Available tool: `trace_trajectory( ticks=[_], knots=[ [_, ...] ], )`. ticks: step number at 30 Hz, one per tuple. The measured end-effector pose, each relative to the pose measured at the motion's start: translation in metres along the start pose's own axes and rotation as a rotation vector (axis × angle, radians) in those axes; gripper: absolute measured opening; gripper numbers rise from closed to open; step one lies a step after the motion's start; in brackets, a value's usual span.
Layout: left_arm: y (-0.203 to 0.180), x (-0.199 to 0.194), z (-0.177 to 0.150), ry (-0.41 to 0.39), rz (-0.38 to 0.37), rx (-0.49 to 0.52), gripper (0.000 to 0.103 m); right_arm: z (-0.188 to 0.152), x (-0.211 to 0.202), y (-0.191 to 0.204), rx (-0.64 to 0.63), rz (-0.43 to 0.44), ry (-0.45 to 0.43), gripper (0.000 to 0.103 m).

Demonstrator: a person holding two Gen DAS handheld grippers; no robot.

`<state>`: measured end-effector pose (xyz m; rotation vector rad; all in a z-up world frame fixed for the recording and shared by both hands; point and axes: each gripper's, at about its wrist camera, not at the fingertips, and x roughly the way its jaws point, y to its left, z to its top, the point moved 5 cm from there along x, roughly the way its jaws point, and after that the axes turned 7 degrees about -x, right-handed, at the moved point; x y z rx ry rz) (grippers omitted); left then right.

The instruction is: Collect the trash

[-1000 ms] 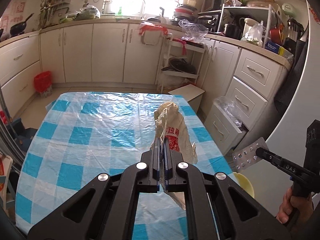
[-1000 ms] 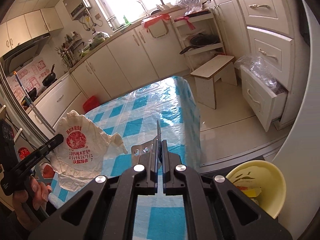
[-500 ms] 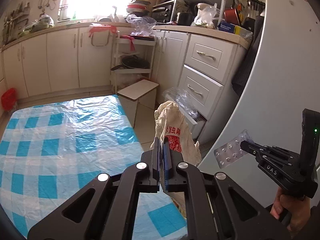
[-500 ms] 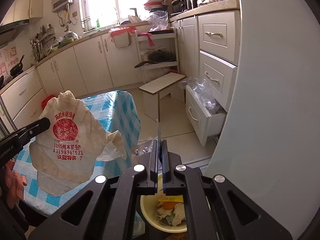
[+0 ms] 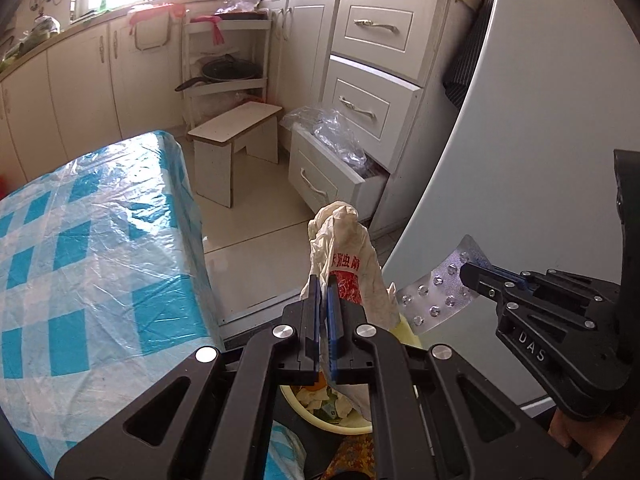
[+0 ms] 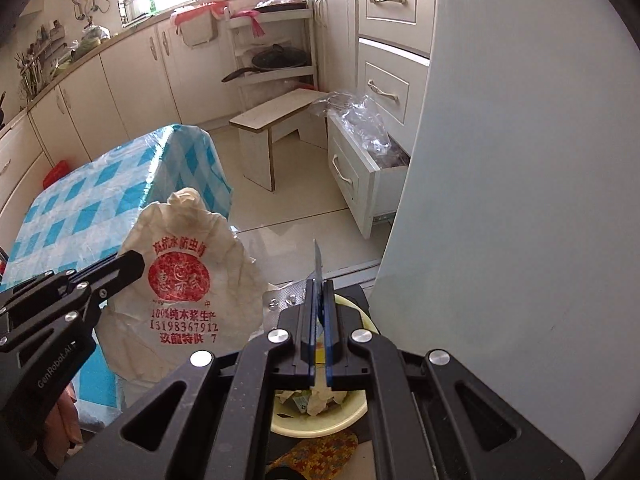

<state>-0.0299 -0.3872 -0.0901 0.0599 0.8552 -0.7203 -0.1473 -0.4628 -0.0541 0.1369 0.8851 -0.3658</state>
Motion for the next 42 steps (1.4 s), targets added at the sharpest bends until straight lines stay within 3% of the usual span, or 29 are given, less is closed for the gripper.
trace_trajectory(
  ticks=[13, 18, 27, 30, 34, 36, 42],
  knots=[
    [-0.007, 0.036, -0.002, 0.086, 0.013, -0.017, 0.005, -0.006, 0.030, -0.001, -0.032, -0.027, 0.102, 0.004],
    [-0.004, 0.039, 0.000, 0.101, -0.006, -0.036, 0.022, -0.006, 0.039, 0.000, -0.030, -0.024, 0.127, 0.004],
    [0.006, 0.035, 0.001, 0.094, -0.009, -0.077, 0.032, -0.013, 0.051, 0.002, -0.037, -0.021, 0.189, 0.004],
    [0.011, 0.029, 0.001, 0.080, -0.007, -0.101, 0.041, -0.014, 0.051, 0.001, -0.031, -0.028, 0.192, 0.005],
    [0.017, 0.020, 0.000, 0.073, 0.001, -0.118, 0.048, -0.010, 0.043, -0.006, 0.001, -0.037, 0.153, 0.033],
    [0.021, 0.016, -0.001, 0.067, 0.005, -0.127, 0.053, -0.008, 0.040, -0.007, 0.014, -0.031, 0.133, 0.034],
    [0.033, 0.001, -0.003, 0.055, 0.021, -0.157, 0.065, 0.002, 0.030, -0.009, 0.046, -0.044, 0.058, 0.066]
  ],
)
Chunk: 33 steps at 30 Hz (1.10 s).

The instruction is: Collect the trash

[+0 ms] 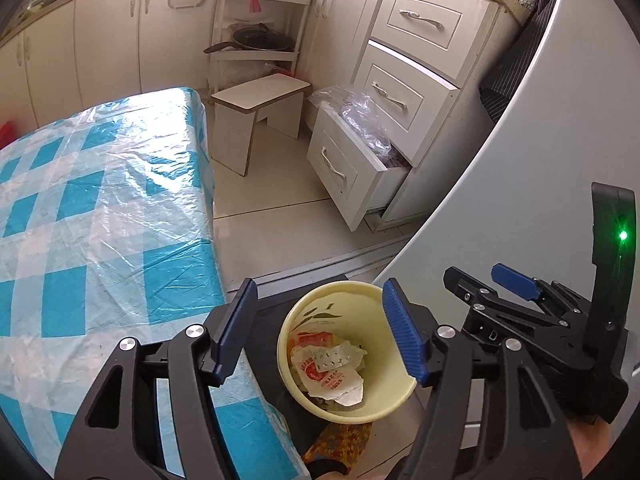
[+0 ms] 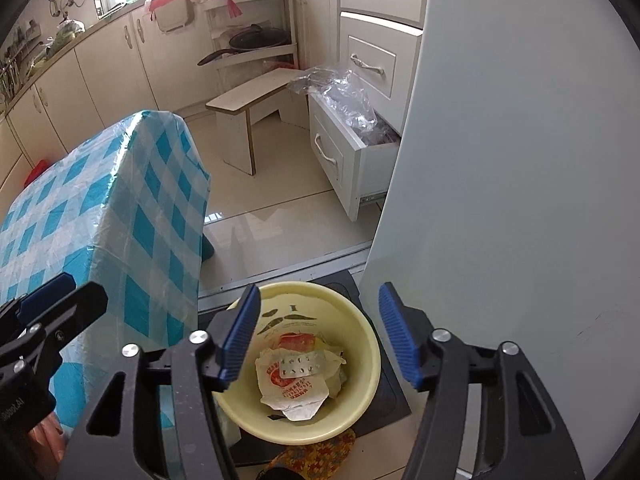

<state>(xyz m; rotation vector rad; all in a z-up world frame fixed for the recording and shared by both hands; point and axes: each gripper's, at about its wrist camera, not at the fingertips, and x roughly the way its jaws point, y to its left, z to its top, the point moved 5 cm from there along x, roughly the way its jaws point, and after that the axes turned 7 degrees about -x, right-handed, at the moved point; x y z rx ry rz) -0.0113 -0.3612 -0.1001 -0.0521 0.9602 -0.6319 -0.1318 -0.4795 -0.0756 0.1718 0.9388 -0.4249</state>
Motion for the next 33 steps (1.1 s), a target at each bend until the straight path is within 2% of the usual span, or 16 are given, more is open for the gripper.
trace_trajectory(
  ticks=[2, 5, 11, 15, 23, 33],
  knots=[
    [0.003, -0.007, 0.000, -0.009, 0.008, -0.004, 0.068, 0.003, -0.006, -0.001, 0.007, -0.022, -0.028, 0.075],
    [0.006, -0.020, 0.001, -0.032, 0.023, -0.002, 0.076, 0.008, -0.015, -0.004, 0.030, -0.038, -0.073, 0.082],
    [0.008, -0.047, 0.000, -0.075, 0.062, 0.028, 0.086, 0.016, -0.034, -0.007, 0.059, -0.065, -0.166, 0.089],
    [0.011, -0.067, 0.001, -0.112, 0.098, 0.050, 0.090, 0.017, -0.050, -0.005, 0.062, -0.077, -0.223, 0.090],
    [0.023, -0.105, -0.001, -0.165, 0.147, 0.085, 0.092, 0.012, -0.087, 0.012, 0.055, -0.078, -0.345, 0.094],
    [0.051, -0.140, -0.008, -0.211, 0.194, 0.065, 0.093, 0.005, -0.109, 0.050, -0.013, -0.031, -0.400, 0.095]
  ],
)
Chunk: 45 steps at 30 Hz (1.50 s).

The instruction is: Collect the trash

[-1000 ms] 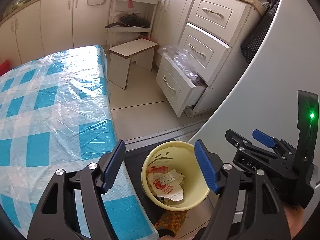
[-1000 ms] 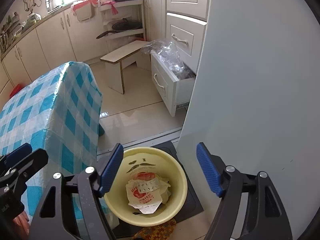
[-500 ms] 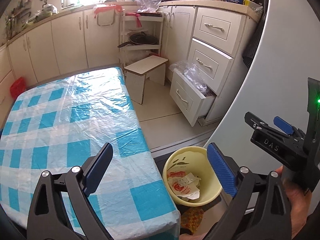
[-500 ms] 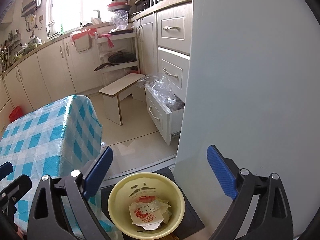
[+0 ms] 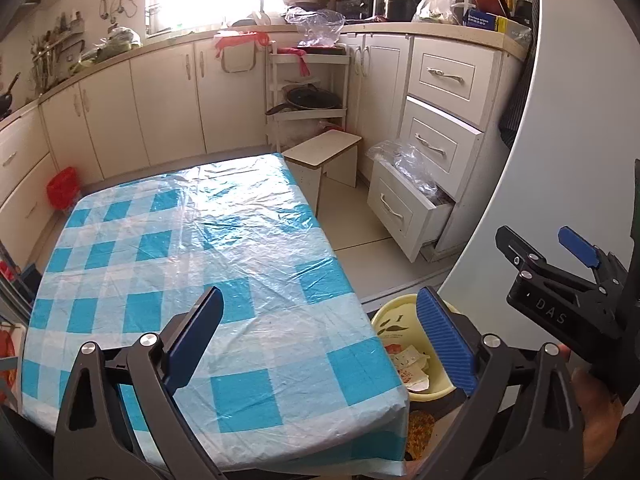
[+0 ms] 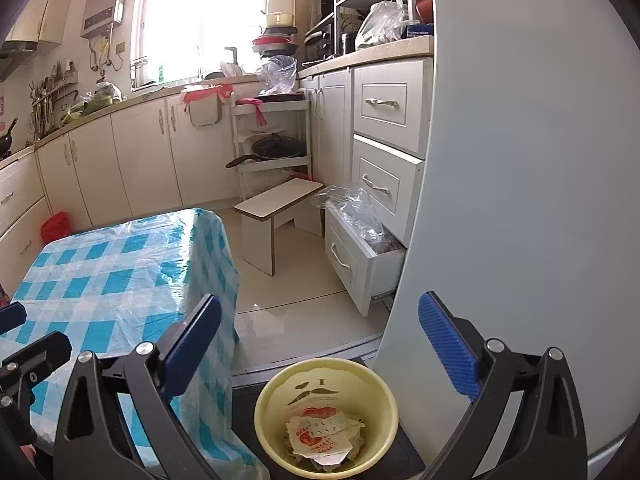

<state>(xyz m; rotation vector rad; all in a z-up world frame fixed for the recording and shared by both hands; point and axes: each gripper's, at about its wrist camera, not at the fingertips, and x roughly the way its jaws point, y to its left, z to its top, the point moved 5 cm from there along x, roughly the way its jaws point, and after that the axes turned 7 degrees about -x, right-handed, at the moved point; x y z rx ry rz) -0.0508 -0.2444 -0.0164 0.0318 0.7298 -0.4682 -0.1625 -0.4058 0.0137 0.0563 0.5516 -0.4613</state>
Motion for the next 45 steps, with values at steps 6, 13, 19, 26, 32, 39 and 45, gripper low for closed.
trace_trajectory(
  ticks=[6, 13, 19, 26, 32, 39, 45],
  knots=[
    [0.028, -0.015, -0.003, -0.014, 0.022, -0.034, 0.093, -0.002, -0.020, 0.030, -0.049, 0.038, -0.045, 0.095],
    [0.053, -0.034, -0.009, -0.034, 0.038, -0.051, 0.093, -0.003, -0.045, 0.053, -0.069, 0.048, -0.108, 0.095],
    [0.070, -0.055, -0.013, -0.061, 0.051, -0.059, 0.094, -0.002, -0.061, 0.068, -0.080, 0.049, -0.156, 0.096],
    [0.088, -0.078, -0.017, -0.091, 0.062, -0.080, 0.095, 0.002, -0.079, 0.089, -0.086, 0.072, -0.191, 0.096],
    [0.103, -0.097, -0.020, -0.113, 0.083, -0.092, 0.095, 0.004, -0.093, 0.110, -0.088, 0.111, -0.182, 0.096],
    [0.120, -0.112, -0.021, -0.128, 0.103, -0.114, 0.095, 0.001, -0.105, 0.123, -0.091, 0.130, -0.146, 0.096],
    [0.129, -0.120, -0.024, -0.132, 0.121, -0.118, 0.095, -0.001, -0.109, 0.127, -0.089, 0.129, -0.113, 0.096]
  ],
)
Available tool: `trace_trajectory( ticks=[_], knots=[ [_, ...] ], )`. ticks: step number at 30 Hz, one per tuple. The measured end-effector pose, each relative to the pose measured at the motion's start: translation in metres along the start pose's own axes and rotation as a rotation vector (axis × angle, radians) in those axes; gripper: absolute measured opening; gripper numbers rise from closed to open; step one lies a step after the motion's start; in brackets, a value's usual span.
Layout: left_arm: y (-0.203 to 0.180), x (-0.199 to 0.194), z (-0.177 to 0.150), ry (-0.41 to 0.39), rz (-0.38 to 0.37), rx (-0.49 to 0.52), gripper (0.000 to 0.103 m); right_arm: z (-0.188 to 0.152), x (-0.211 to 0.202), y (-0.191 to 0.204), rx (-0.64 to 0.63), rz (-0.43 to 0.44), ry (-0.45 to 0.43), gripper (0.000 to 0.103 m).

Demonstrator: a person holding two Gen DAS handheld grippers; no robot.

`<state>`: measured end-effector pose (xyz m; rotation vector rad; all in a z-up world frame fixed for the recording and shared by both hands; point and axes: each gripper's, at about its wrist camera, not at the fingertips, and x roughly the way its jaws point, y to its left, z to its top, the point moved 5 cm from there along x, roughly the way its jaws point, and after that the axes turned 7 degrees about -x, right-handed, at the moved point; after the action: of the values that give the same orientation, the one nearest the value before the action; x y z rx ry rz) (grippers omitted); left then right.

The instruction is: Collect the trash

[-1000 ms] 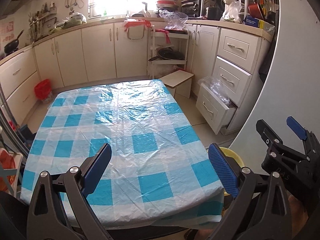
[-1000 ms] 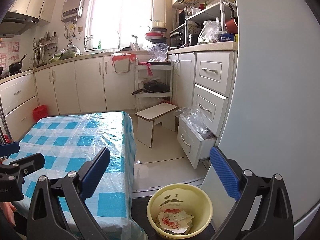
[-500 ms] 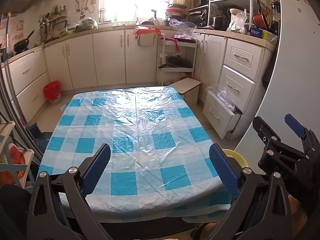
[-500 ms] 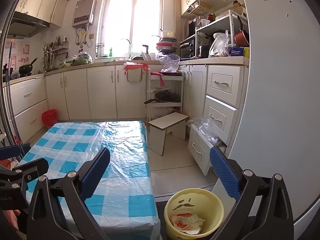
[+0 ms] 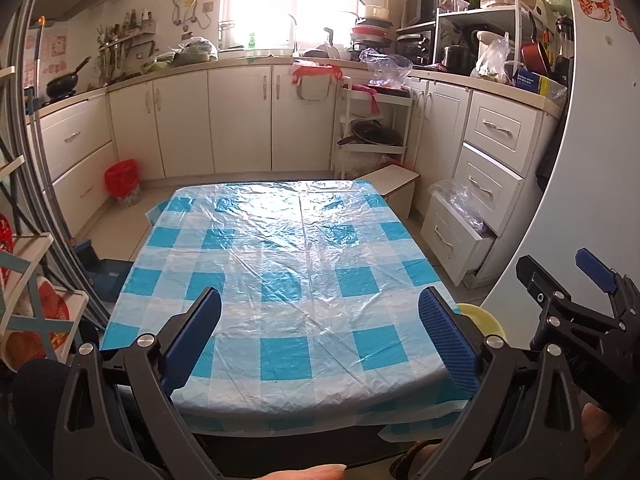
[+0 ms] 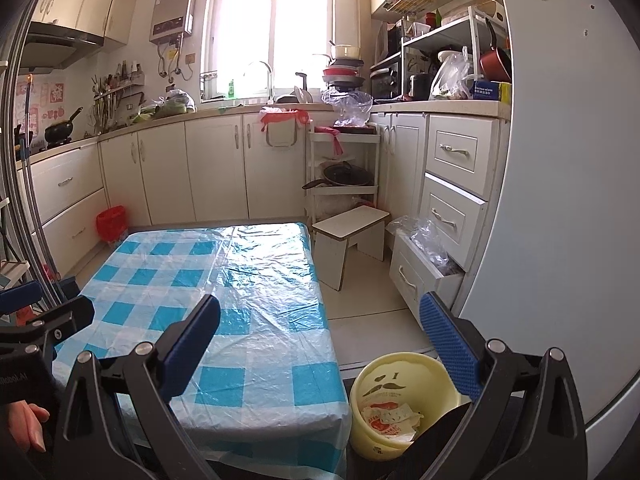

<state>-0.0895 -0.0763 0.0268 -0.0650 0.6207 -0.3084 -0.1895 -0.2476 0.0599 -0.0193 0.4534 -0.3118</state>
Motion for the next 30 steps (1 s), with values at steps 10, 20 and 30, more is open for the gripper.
trace_trajectory(
  ticks=[10, 20, 30],
  knots=[
    [0.003, -0.005, 0.000, -0.013, 0.033, 0.029, 0.095, 0.002, -0.003, 0.008, -0.017, 0.000, 0.006, 0.096],
    [0.007, -0.009, 0.001, -0.022, 0.041, 0.033, 0.095, 0.005, -0.004, 0.016, -0.039, 0.004, 0.011, 0.096],
    [0.009, -0.010, 0.000, -0.020, 0.039, 0.030, 0.095, 0.007, -0.005, 0.023, -0.058, 0.007, 0.011, 0.096]
  ],
)
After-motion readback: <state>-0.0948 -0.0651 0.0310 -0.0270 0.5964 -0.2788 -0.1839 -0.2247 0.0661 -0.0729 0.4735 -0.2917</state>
